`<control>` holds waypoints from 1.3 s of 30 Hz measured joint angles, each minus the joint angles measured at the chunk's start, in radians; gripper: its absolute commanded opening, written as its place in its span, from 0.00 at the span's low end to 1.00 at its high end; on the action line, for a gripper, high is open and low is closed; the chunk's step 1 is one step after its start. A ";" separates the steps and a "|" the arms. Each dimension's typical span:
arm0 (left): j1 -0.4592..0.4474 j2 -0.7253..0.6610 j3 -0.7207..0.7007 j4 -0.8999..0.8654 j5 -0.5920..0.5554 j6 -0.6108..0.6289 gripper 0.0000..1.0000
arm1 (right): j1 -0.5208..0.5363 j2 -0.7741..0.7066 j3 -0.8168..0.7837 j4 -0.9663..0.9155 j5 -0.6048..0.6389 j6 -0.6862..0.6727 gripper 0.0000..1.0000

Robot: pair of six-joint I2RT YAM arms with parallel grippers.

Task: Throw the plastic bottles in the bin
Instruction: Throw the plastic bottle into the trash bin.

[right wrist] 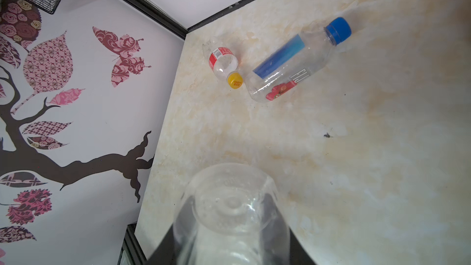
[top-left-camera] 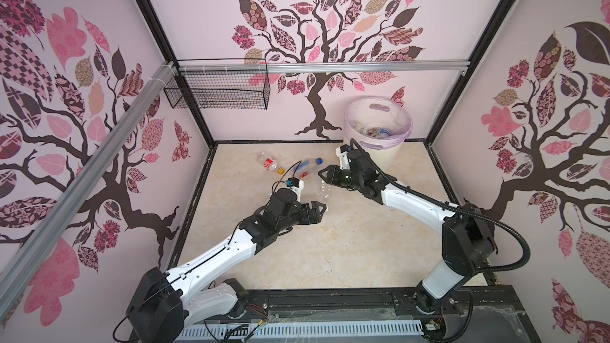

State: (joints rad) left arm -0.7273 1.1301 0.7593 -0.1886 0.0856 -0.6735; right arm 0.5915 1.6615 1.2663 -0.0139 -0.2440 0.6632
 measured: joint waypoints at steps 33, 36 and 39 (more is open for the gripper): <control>0.108 0.029 0.390 -0.138 0.006 0.147 0.98 | -0.079 0.017 1.202 -0.119 0.618 -0.849 0.51; 0.122 0.029 0.389 -0.138 0.013 0.147 0.98 | -0.140 0.111 1.236 -0.137 0.641 -0.824 0.50; 0.126 0.028 0.389 -0.140 0.014 0.147 0.98 | -0.214 0.237 1.250 -0.202 0.660 -0.773 0.71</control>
State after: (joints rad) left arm -0.6014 1.1584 1.1481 -0.3290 0.0994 -0.5262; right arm 0.3779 1.8988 2.5160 -0.2157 0.4156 -0.1101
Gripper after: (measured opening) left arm 0.983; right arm 0.564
